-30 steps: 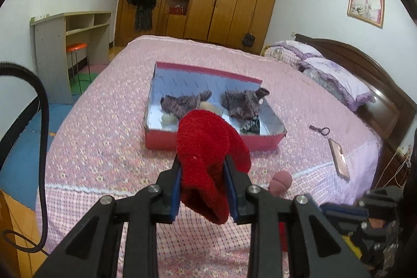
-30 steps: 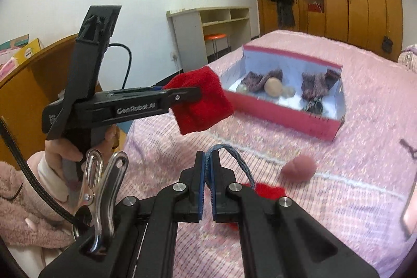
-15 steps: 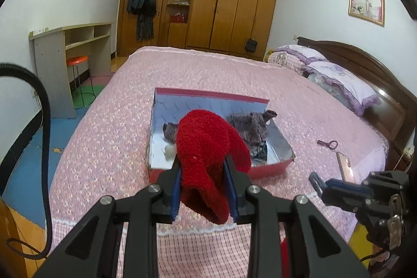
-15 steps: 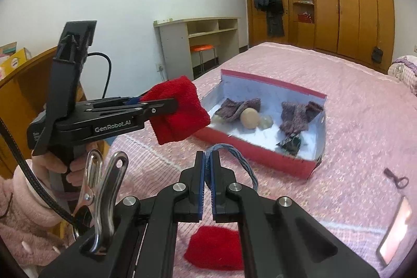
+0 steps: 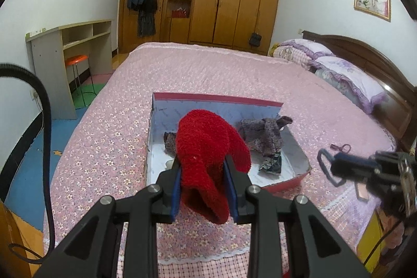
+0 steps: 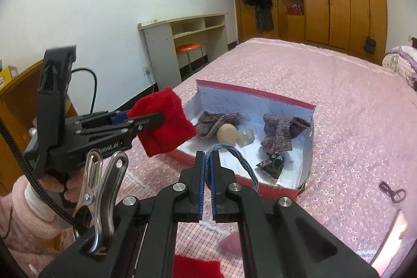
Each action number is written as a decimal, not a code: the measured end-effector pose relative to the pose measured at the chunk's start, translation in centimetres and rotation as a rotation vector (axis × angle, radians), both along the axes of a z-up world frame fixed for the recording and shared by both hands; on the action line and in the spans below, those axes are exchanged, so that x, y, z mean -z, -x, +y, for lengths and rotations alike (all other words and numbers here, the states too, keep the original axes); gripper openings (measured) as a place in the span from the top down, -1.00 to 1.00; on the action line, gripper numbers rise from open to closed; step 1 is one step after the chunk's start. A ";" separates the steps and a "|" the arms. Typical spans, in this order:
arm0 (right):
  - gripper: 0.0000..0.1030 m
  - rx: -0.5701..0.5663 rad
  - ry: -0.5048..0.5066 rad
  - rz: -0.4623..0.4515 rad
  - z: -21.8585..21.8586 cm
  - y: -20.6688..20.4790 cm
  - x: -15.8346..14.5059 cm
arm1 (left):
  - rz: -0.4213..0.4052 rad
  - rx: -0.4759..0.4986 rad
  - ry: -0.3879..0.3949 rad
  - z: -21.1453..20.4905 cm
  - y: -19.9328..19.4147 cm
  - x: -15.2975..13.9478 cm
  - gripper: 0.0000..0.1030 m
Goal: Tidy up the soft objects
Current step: 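Lower the red hat into the box and open the left tool while the right tool releases the cord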
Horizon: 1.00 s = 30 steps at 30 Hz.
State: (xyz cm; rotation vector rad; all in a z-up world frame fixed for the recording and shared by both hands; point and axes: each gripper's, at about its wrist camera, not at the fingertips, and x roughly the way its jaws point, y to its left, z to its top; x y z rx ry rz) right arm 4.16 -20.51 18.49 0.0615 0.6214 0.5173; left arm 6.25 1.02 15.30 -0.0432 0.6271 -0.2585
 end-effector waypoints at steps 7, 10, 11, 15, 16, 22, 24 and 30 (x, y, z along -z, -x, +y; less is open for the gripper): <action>0.91 0.025 -0.064 0.091 -1.4 -3.6 1.3 | 0.028 0.001 -0.009 -0.5 -2.3 1.1 0.43; 0.91 0.039 -0.105 0.136 -2.3 -5.1 2.1 | 0.040 0.003 -0.017 -0.8 -3.3 1.6 0.43; 0.91 0.048 -0.108 0.145 -2.5 -5.5 2.4 | 0.045 0.004 -0.020 -0.9 -3.6 1.8 0.43; 0.91 0.083 -0.092 0.164 -2.9 -6.6 3.2 | 0.066 0.007 -0.026 -1.2 -4.7 2.7 0.43; 0.91 0.094 -0.074 0.159 -2.9 -6.9 3.4 | 0.071 0.007 -0.026 -1.2 -4.9 3.0 0.43; 0.91 0.155 0.040 0.126 -2.6 -7.9 4.2 | 0.085 0.005 -0.031 -1.5 -6.2 4.1 0.42; 0.91 0.165 0.066 0.119 -2.6 -8.3 4.6 | 0.086 0.003 -0.036 -1.5 -6.4 4.4 0.41; 0.91 0.176 0.098 0.118 -2.5 -9.4 5.6 | 0.084 -0.015 -0.063 -1.8 -7.4 5.2 0.39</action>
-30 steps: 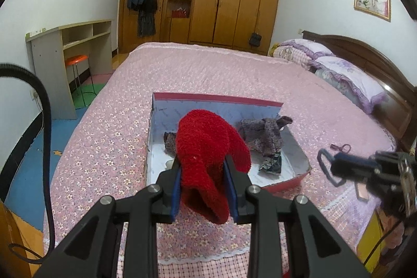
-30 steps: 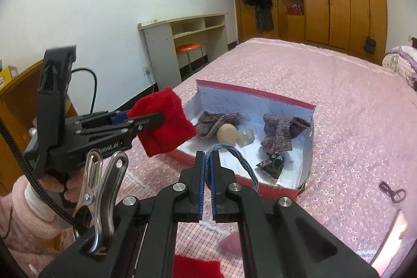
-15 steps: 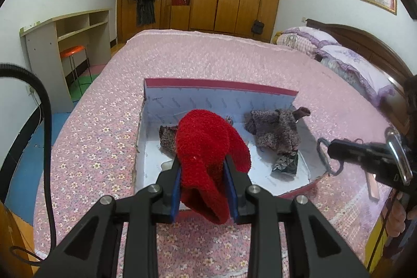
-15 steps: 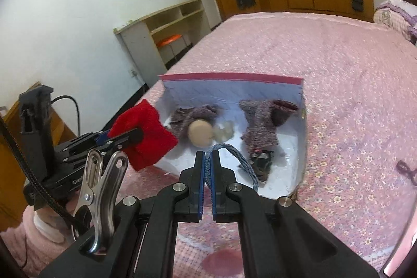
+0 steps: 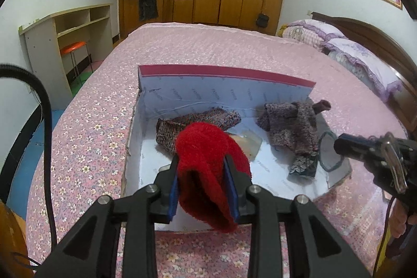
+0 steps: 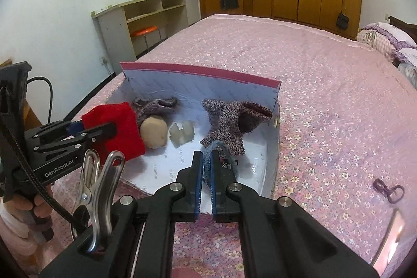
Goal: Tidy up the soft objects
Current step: 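Lower the red hat into the box and open the left tool while the right tool releases the cord, then withdraw both open tools from the box toward the red knit item on the bed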
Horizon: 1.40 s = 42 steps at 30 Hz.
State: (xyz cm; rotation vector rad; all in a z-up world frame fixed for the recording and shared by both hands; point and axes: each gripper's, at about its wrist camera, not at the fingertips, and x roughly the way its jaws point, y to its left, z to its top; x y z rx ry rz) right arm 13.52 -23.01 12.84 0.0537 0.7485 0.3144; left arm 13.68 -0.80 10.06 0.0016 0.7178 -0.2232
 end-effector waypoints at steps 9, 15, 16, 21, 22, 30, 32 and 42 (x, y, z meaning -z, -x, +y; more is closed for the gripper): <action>0.35 0.012 0.005 0.002 0.0 -0.5 0.8 | -0.022 -0.002 -0.002 -0.6 -0.2 -0.1 -0.36; 0.27 0.007 -0.024 0.005 -0.3 -0.1 0.6 | -0.034 0.010 -0.011 -0.7 0.5 -0.5 -0.38; 0.27 0.004 -0.023 0.002 -0.2 0.0 0.5 | -0.036 0.011 -0.014 -0.7 0.7 -0.6 -0.39; 0.26 -0.010 -0.029 -0.006 0.2 0.6 0.3 | -0.042 0.023 -0.023 -0.8 1.4 -0.7 -0.51; 0.26 -0.011 -0.030 -0.008 0.3 0.7 0.2 | -0.043 0.026 -0.024 -0.8 1.6 -0.8 -0.53; 0.07 -0.016 -0.071 -0.030 0.4 2.4 -0.3 | -0.045 0.032 0.012 0.0 3.3 -1.6 -0.68; 0.06 -0.020 -0.078 -0.041 0.5 3.0 -0.6 | -0.043 0.030 0.024 0.3 3.7 -1.8 -0.69; 0.06 -0.033 -0.120 -0.065 0.2 7.2 -1.2 | -0.044 0.045 0.042 0.7 7.1 -2.3 -0.69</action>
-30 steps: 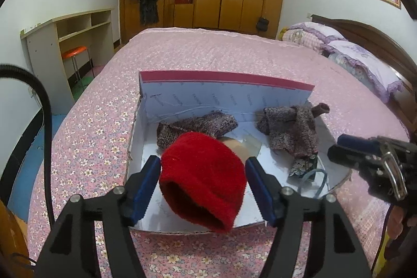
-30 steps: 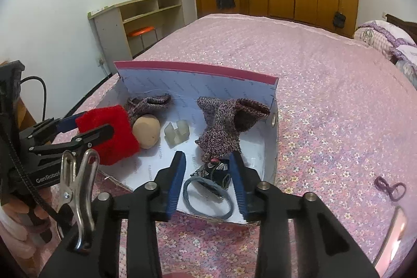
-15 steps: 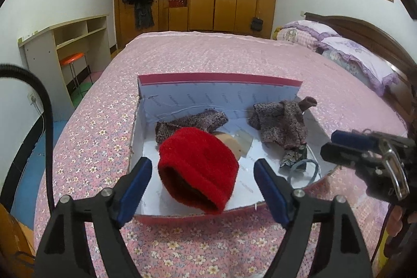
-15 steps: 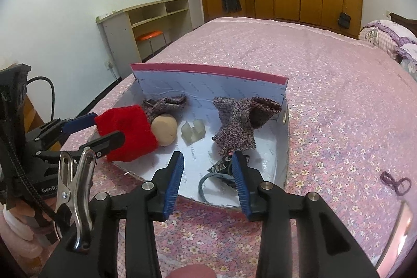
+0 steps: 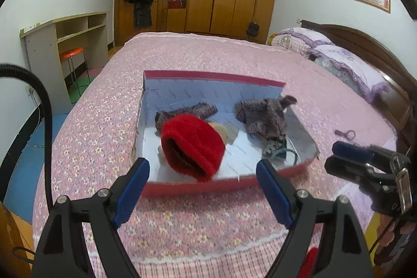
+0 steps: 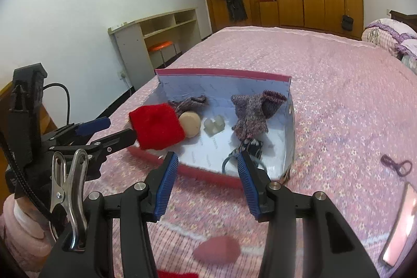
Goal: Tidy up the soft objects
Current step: 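Withdraw both open tools from the box toward the red knit item on the bed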
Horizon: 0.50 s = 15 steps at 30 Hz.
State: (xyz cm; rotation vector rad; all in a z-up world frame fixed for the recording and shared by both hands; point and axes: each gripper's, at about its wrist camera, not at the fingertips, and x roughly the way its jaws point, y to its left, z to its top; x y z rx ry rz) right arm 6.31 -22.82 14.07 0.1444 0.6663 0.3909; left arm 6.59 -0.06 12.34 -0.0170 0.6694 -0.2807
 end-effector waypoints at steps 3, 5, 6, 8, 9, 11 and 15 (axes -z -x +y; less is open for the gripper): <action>0.06 -0.005 0.005 0.009 0.0 1.5 0.3 | 0.017 0.000 -0.010 -0.1 1.3 0.5 -0.69; 0.06 -0.002 0.017 0.022 0.0 2.4 0.7 | 0.028 0.005 0.000 0.0 2.2 1.0 -0.69; 0.06 -0.004 0.021 0.026 0.0 3.0 1.0 | 0.031 0.008 0.004 -0.1 2.6 1.1 -0.69; 0.06 -0.002 0.036 0.030 -0.2 4.3 1.4 | 0.035 0.013 0.001 -0.2 3.4 1.4 -0.69; 0.06 0.000 0.044 0.029 -0.3 4.8 1.6 | 0.032 0.015 -0.002 -0.3 3.8 1.4 -0.69; 0.06 0.014 0.061 0.022 -0.5 6.0 1.8 | 0.026 0.016 -0.007 -0.4 4.5 1.4 -0.69; 0.06 0.035 0.058 0.030 -1.0 7.7 2.6 | 0.023 0.024 0.004 -0.4 6.1 1.4 -0.69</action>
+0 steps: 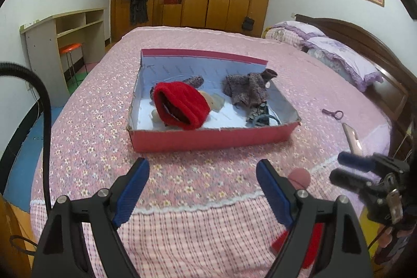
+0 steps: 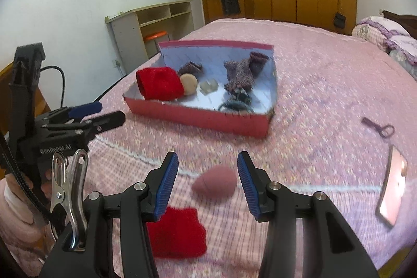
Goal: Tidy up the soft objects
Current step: 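Withdraw both open tools from the box toward the red knit item on the bed, then close the left tool on the red knit item on the bed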
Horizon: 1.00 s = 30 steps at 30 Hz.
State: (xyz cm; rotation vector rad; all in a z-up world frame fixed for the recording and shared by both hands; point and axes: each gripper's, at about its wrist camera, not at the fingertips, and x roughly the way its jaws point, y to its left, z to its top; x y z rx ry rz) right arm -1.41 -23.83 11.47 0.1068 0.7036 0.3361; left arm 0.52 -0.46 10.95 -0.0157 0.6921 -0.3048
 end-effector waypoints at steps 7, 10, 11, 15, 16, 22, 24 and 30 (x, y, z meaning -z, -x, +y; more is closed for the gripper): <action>0.06 0.047 -0.026 0.025 -1.0 2.4 1.5 | 0.028 0.017 -0.008 -0.8 1.7 0.7 -0.69; 0.06 0.061 -0.052 0.036 -1.5 3.4 1.9 | 0.035 0.028 -0.013 -1.3 2.6 0.9 -0.69; 0.06 0.066 -0.051 0.037 -1.6 3.8 2.0 | 0.034 0.033 -0.012 -1.4 2.9 1.0 -0.69; 0.06 0.081 -0.034 0.042 -1.9 4.9 2.3 | 0.040 0.059 -0.010 -1.9 4.3 1.2 -0.69; 0.06 0.084 -0.031 0.044 -1.9 5.1 2.5 | 0.043 0.066 -0.009 -2.0 4.6 1.3 -0.69; 0.06 0.090 -0.027 0.052 -1.9 6.0 3.1 | 0.065 0.102 0.010 -2.8 6.0 1.9 -0.69; 0.06 0.096 -0.018 0.051 -1.9 6.2 3.2 | 0.065 0.118 0.008 -3.1 6.4 2.2 -0.69; 0.06 0.123 -0.004 0.055 -2.5 6.6 3.5 | 0.081 0.194 0.034 -4.5 7.7 2.9 -0.69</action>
